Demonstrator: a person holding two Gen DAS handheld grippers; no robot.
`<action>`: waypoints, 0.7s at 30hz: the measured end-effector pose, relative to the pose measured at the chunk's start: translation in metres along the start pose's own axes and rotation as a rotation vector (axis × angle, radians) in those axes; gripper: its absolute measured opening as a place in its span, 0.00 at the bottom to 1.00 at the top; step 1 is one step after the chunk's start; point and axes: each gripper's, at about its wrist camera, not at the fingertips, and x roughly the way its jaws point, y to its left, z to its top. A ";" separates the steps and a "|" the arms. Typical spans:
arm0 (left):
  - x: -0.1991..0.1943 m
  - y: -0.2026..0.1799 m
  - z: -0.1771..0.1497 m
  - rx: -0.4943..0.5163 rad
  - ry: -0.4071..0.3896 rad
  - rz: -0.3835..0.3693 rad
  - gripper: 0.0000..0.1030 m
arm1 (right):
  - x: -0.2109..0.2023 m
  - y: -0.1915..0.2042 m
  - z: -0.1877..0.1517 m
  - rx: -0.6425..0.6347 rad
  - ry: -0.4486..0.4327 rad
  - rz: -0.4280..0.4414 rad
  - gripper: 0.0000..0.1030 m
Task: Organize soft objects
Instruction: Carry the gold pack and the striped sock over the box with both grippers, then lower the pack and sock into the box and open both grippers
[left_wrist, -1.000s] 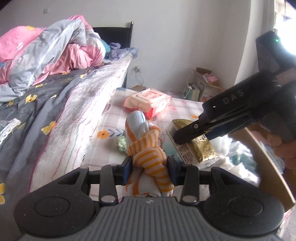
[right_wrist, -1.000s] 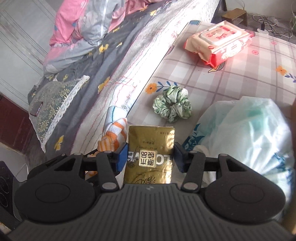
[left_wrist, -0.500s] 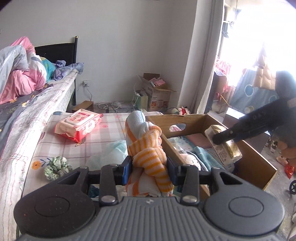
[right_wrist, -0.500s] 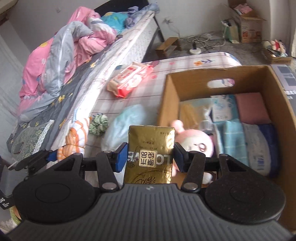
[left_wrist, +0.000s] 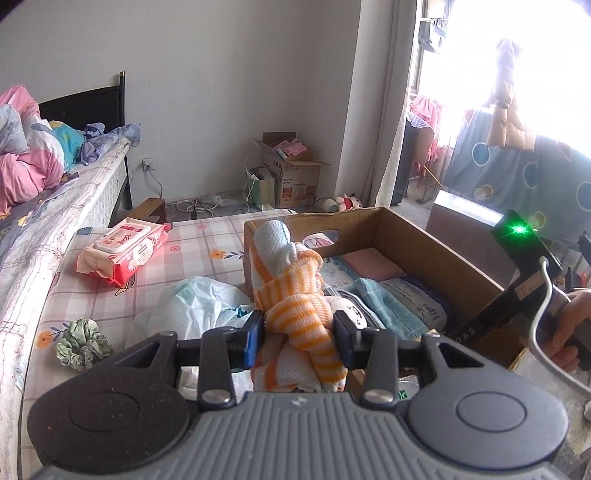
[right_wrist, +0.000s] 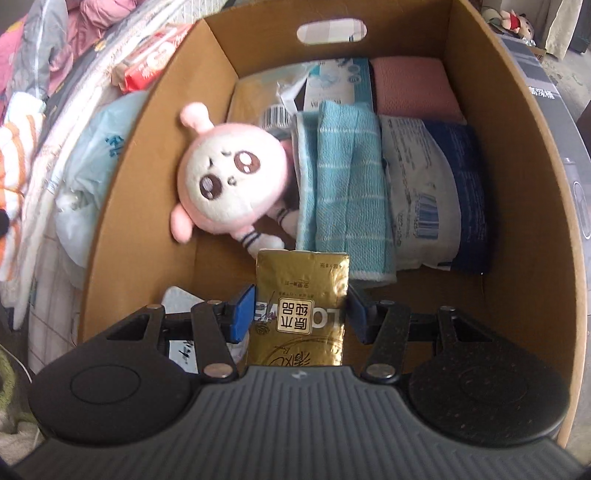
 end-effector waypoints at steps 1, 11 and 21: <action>0.002 -0.001 0.000 0.002 0.004 0.002 0.40 | 0.006 0.001 0.000 -0.013 0.031 0.002 0.51; 0.017 -0.019 0.012 0.046 0.020 -0.046 0.40 | -0.013 -0.013 0.003 0.062 -0.032 0.111 0.59; 0.102 -0.080 0.033 0.025 0.242 -0.300 0.40 | -0.126 -0.080 -0.070 0.320 -0.477 0.187 0.71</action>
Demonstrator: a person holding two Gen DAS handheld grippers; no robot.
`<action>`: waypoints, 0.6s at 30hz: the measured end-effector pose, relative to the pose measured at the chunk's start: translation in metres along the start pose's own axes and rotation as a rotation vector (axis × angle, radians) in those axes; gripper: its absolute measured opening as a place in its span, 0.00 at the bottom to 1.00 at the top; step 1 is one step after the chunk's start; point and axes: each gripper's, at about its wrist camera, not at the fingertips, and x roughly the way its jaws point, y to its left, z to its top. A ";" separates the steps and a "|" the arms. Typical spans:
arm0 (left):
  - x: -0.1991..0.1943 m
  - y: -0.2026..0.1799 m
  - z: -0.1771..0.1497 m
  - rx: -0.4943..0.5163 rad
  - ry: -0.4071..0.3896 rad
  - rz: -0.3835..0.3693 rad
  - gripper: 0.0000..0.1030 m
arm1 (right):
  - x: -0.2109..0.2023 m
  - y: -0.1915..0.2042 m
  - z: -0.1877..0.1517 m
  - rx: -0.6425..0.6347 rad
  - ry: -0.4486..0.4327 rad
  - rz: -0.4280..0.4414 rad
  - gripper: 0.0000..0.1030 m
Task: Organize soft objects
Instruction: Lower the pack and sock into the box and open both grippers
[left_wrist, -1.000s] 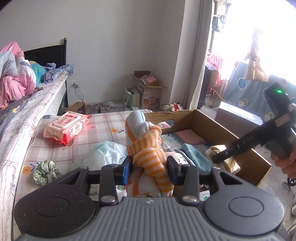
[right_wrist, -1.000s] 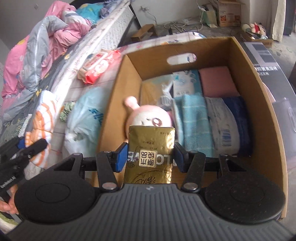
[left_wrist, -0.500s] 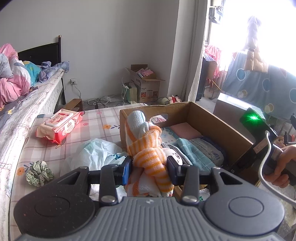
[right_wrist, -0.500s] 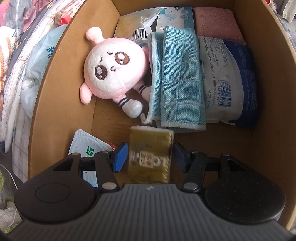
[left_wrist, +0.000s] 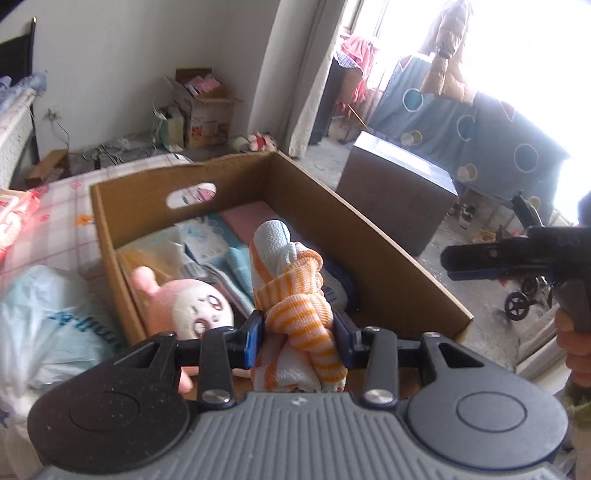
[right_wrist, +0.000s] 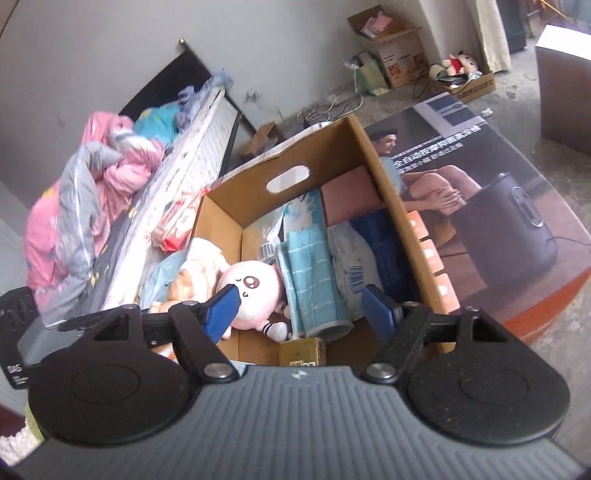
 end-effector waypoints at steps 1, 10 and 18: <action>0.013 -0.006 0.004 0.002 0.018 -0.013 0.40 | -0.008 -0.007 -0.004 0.023 -0.015 -0.004 0.71; 0.110 -0.054 0.011 0.019 0.171 -0.075 0.54 | -0.059 -0.073 -0.052 0.197 -0.111 -0.025 0.71; 0.106 -0.036 0.002 -0.065 0.190 -0.061 0.54 | -0.072 -0.096 -0.065 0.244 -0.140 -0.030 0.71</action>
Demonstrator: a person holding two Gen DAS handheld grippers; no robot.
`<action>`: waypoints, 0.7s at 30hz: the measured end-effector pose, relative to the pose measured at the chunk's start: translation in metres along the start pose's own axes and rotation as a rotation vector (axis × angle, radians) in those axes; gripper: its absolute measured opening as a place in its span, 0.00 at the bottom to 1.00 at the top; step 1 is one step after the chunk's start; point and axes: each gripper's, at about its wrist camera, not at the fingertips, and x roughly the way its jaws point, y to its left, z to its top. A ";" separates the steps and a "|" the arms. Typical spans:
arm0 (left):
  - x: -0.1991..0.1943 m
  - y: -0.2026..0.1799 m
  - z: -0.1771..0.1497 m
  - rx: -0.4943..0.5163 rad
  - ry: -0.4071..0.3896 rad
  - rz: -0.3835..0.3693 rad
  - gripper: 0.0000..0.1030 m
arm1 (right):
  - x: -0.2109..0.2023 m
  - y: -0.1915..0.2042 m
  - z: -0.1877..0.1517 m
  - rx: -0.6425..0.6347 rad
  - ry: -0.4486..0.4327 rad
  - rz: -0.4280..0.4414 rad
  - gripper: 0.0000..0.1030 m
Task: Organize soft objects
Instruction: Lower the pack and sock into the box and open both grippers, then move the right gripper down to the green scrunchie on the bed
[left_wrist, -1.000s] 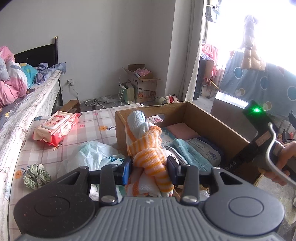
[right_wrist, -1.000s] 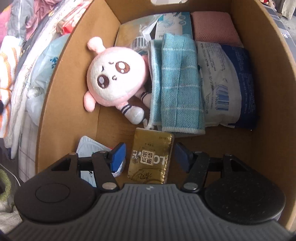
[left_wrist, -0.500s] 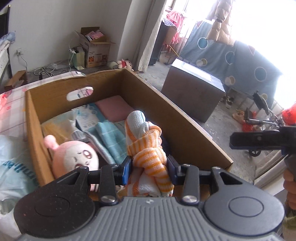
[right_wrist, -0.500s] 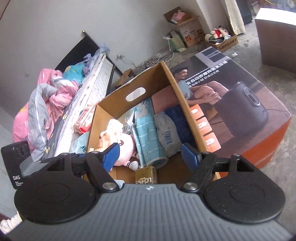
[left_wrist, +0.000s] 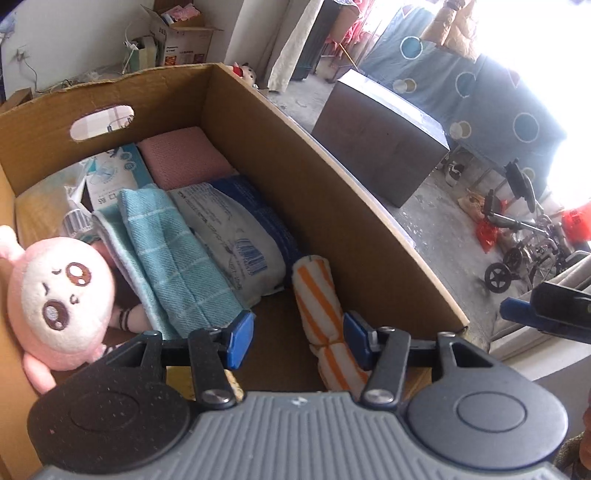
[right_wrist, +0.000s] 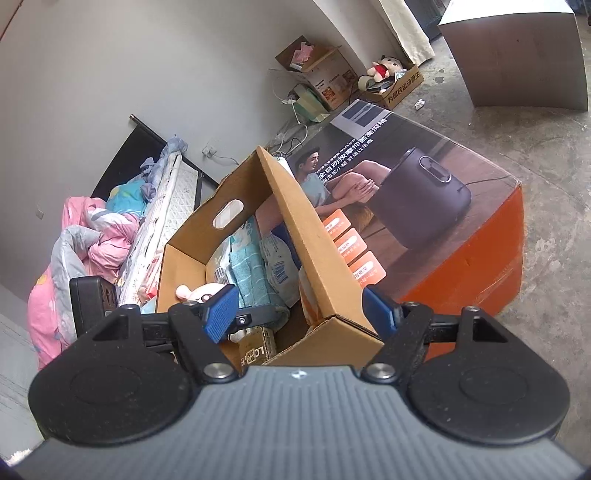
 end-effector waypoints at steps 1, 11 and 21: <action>-0.007 0.002 0.000 -0.006 -0.013 0.004 0.55 | 0.001 0.000 0.000 0.001 -0.001 0.005 0.71; -0.105 0.022 -0.020 -0.016 -0.196 0.057 0.75 | 0.012 0.049 -0.003 -0.087 0.011 0.090 0.74; -0.215 0.089 -0.090 -0.061 -0.432 0.329 0.86 | 0.052 0.162 -0.016 -0.306 0.123 0.196 0.78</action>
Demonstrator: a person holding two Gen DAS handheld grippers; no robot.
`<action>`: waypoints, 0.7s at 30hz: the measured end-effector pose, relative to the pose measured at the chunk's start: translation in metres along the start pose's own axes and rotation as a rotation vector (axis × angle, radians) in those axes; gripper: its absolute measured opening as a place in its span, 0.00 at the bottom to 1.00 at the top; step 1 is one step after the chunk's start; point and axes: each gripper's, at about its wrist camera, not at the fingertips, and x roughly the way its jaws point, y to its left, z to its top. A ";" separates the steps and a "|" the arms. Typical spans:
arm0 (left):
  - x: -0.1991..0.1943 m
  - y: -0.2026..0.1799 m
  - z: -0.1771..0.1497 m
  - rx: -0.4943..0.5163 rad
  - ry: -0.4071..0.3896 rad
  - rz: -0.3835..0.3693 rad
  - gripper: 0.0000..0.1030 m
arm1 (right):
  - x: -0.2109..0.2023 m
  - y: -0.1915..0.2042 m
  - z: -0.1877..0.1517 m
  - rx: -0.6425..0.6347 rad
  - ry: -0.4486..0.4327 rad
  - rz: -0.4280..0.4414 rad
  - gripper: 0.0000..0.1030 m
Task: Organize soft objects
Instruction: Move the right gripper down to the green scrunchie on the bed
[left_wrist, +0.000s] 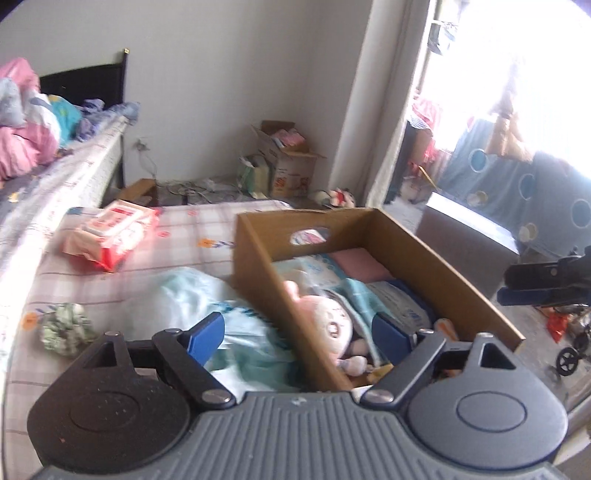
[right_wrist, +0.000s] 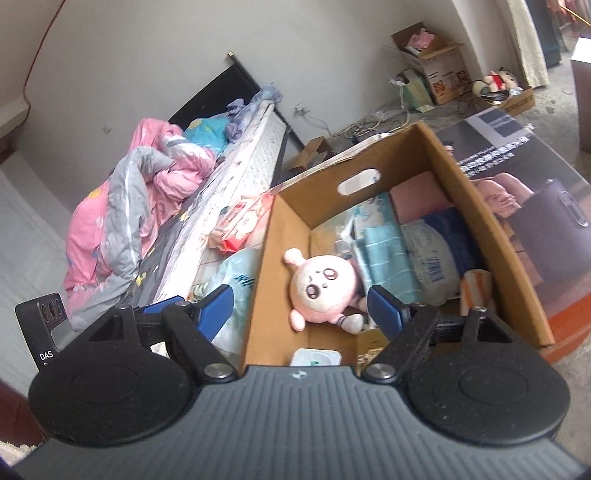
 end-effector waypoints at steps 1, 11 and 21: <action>-0.007 0.012 -0.002 -0.008 -0.014 0.042 0.87 | 0.010 0.014 0.004 -0.024 0.016 0.016 0.78; -0.015 0.113 -0.019 -0.048 -0.022 0.398 0.87 | 0.146 0.157 0.040 -0.289 0.227 0.148 0.79; 0.068 0.183 -0.028 -0.064 0.104 0.445 0.87 | 0.354 0.261 0.058 -0.409 0.514 0.185 0.79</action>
